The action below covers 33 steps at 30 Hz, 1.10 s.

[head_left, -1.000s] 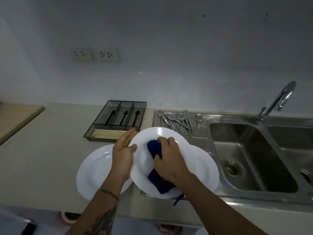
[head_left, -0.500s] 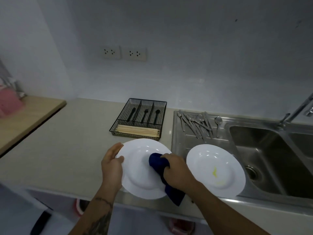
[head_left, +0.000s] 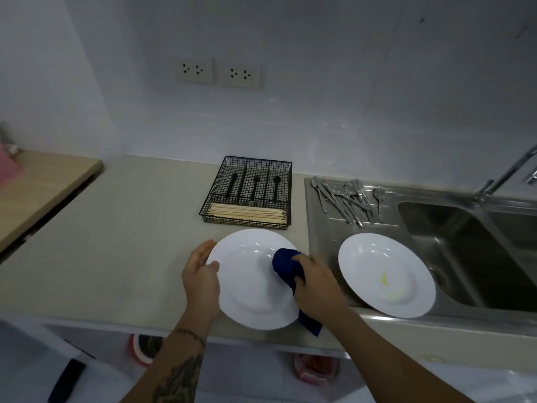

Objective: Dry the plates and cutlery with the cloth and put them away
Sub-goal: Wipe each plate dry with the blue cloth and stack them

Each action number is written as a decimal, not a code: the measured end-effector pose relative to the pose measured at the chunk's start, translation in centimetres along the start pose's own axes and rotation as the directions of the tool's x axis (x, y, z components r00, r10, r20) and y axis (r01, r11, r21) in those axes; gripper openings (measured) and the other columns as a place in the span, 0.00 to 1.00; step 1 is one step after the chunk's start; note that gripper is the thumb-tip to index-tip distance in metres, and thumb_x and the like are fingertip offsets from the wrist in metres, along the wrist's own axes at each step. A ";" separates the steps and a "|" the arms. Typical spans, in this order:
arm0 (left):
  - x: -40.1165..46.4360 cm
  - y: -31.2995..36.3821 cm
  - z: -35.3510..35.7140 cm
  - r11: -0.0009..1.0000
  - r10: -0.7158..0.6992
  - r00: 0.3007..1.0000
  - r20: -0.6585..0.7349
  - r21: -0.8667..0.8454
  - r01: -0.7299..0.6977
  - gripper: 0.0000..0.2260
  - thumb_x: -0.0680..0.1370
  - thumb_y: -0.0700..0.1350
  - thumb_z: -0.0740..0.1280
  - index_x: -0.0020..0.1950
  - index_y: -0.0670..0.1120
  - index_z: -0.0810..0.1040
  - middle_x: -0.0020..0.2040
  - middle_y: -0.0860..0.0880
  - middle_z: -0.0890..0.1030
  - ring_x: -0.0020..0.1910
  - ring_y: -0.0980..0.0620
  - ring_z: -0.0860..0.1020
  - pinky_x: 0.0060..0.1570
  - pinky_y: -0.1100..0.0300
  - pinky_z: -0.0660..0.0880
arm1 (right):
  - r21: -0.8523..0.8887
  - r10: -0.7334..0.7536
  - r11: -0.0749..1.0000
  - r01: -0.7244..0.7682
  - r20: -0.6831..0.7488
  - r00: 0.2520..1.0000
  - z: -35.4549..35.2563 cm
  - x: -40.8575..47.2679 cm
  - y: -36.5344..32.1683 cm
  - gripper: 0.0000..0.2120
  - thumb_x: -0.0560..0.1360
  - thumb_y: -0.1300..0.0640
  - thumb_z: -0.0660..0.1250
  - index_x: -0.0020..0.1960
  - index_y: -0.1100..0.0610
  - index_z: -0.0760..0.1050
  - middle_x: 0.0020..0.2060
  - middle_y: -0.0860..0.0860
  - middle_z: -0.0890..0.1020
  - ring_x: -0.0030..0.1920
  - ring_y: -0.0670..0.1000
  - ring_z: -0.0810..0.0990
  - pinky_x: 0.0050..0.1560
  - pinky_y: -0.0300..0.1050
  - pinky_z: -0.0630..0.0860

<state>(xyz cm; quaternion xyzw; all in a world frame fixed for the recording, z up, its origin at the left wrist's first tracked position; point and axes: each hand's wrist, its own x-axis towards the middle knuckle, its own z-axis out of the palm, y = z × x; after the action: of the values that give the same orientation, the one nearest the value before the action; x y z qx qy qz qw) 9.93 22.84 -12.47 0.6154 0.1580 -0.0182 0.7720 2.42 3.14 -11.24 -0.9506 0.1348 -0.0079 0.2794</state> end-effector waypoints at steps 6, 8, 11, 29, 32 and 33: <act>0.5 -0.4 -0.5 1.000 -0.015 1.000 -0.021 -0.020 0.014 0.24 0.75 0.28 0.59 0.64 0.48 0.77 0.59 0.50 0.80 0.56 0.46 0.78 0.45 0.56 0.76 | -0.005 0.094 0.996 -0.094 0.084 0.992 0.7 0.2 -0.7 0.32 0.68 0.59 0.67 0.70 0.47 0.63 0.64 0.49 0.68 0.61 0.54 0.71 0.61 0.49 0.73; 0.7 -0.6 -0.7 0.998 -0.031 0.999 -0.030 -0.050 0.030 0.25 0.74 0.27 0.59 0.66 0.47 0.77 0.62 0.49 0.80 0.59 0.46 0.78 0.49 0.54 0.76 | 0.005 0.102 0.995 -0.103 0.075 0.992 0.7 0.3 -0.8 0.32 0.68 0.61 0.68 0.70 0.47 0.64 0.63 0.49 0.70 0.59 0.53 0.73 0.59 0.47 0.74; 1.0 -0.7 -0.9 0.999 -0.013 0.999 -0.037 -0.046 0.011 0.25 0.74 0.27 0.59 0.67 0.47 0.76 0.62 0.49 0.79 0.60 0.46 0.77 0.50 0.55 0.76 | 0.003 0.101 0.995 -0.101 0.025 0.995 0.4 0.6 -0.7 0.31 0.68 0.62 0.67 0.69 0.48 0.66 0.61 0.49 0.72 0.57 0.52 0.74 0.57 0.47 0.75; 1.7 -2.5 0.1 0.898 0.304 0.944 -0.126 0.370 -0.239 0.23 0.75 0.30 0.62 0.68 0.45 0.74 0.64 0.44 0.77 0.62 0.42 0.75 0.54 0.54 0.74 | -0.032 0.080 0.996 -0.083 -0.097 0.992 -3.1 0.2 2.8 0.30 0.67 0.63 0.69 0.67 0.50 0.69 0.57 0.51 0.75 0.54 0.53 0.76 0.55 0.47 0.74; 2.1 -2.8 0.3 0.880 0.303 0.947 -0.110 0.415 -0.233 0.24 0.75 0.30 0.62 0.70 0.45 0.72 0.66 0.43 0.77 0.64 0.42 0.74 0.58 0.48 0.74 | -0.033 0.082 0.996 -0.086 -0.117 0.990 -4.3 0.0 4.2 0.30 0.67 0.63 0.69 0.67 0.50 0.69 0.55 0.51 0.75 0.52 0.52 0.76 0.53 0.46 0.74; 2.3 -3.0 0.3 0.875 0.293 0.950 -0.103 0.429 -0.223 0.24 0.75 0.30 0.62 0.70 0.45 0.72 0.66 0.43 0.77 0.64 0.41 0.74 0.60 0.47 0.74 | -0.030 0.083 0.996 -0.088 -0.122 0.989 -4.8 0.0 4.7 0.30 0.67 0.63 0.69 0.67 0.50 0.69 0.55 0.51 0.75 0.52 0.53 0.76 0.53 0.47 0.74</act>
<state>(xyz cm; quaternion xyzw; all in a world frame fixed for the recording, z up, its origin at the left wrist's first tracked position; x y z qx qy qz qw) 11.51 22.25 -15.85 0.7792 0.1302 0.1034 0.6043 0.77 -3.21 -9.74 -0.9465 0.1922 -0.0508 0.2541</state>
